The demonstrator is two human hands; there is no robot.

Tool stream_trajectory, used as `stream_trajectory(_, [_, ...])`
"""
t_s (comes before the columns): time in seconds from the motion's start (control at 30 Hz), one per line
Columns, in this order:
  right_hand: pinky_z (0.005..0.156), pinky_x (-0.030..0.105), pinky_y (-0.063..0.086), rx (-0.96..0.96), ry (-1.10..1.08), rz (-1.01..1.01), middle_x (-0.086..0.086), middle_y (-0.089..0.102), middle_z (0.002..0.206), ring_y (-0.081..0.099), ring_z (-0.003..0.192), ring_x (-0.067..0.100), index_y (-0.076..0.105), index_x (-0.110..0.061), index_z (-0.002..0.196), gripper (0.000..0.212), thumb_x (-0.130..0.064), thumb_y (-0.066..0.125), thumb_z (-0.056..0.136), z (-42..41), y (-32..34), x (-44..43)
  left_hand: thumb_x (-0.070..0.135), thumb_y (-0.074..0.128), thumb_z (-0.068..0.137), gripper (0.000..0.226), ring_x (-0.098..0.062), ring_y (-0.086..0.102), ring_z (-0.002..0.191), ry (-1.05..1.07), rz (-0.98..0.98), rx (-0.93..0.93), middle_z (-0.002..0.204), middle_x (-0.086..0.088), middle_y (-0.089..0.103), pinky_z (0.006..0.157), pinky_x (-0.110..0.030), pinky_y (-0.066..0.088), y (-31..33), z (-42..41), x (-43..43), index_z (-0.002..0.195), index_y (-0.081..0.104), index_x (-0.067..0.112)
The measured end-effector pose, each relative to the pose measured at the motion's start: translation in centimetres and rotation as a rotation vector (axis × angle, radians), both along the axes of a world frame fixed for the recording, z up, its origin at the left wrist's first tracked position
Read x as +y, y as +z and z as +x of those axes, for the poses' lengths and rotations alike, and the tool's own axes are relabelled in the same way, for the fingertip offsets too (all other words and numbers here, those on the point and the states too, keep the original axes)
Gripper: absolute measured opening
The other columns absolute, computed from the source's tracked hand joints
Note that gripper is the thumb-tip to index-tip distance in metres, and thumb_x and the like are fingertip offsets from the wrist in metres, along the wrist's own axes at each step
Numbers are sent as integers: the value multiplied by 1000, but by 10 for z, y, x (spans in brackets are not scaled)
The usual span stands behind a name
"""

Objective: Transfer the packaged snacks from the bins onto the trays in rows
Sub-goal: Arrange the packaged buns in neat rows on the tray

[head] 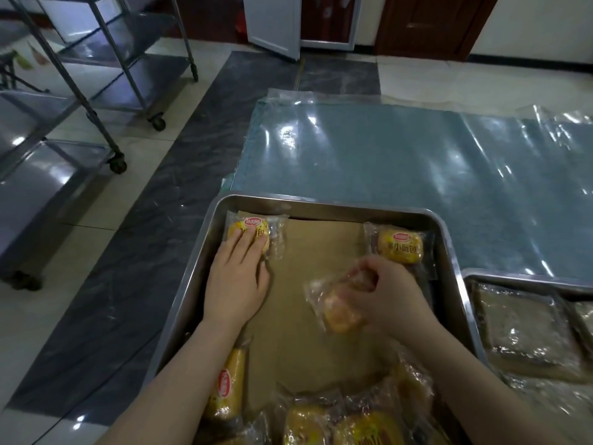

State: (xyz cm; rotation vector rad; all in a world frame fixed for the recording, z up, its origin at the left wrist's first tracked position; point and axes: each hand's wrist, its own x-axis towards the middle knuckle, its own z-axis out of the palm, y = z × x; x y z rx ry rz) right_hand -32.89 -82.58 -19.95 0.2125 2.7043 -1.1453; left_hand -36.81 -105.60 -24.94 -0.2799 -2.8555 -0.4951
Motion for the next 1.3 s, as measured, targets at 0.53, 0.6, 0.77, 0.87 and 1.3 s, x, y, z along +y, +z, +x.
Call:
stream_trajectory(0.53, [113,40,12,169,521,420,-19,5,156,-4,145,9,22,-51,142,59,-40,52,92,-12,-27,-22,10,58,86,45,-27,38,134,-22,52,24,140,-12,46,112,-44,25,-4,0,-1,131,54,11])
stream_trajectory(0.6, [113,43,16,167,476,467,-17,3,157,-4,145,11,17,-51,143,60,-40,49,93,-13,-30,-19,11,59,85,46,-27,39,133,-20,48,29,140,-13,47,111,-43,24,-4,0,-1,130,54,11])
stream_trajectory(0.77, [112,36,11,237,344,511,-8,16,158,10,145,19,34,-40,142,51,-32,51,94,-23,-31,-18,11,60,84,46,-28,38,133,-15,51,29,140,-13,47,111,-44,25,-5,-1,0,130,54,11])
stream_trajectory(0.87, [112,40,15,300,307,577,-3,26,155,20,143,25,44,-34,139,47,-27,53,94,-26,-33,-21,12,59,85,47,-27,36,134,-14,56,21,141,-12,45,111,-45,25,-5,-1,-1,131,53,12])
stream_trajectory(1.3, [75,20,38,303,225,495,-4,57,112,52,96,10,53,-26,128,48,-50,36,90,-29,-26,-32,17,52,90,42,-24,31,137,-14,85,-17,144,-10,42,113,-39,14,-3,-1,-1,132,51,13])
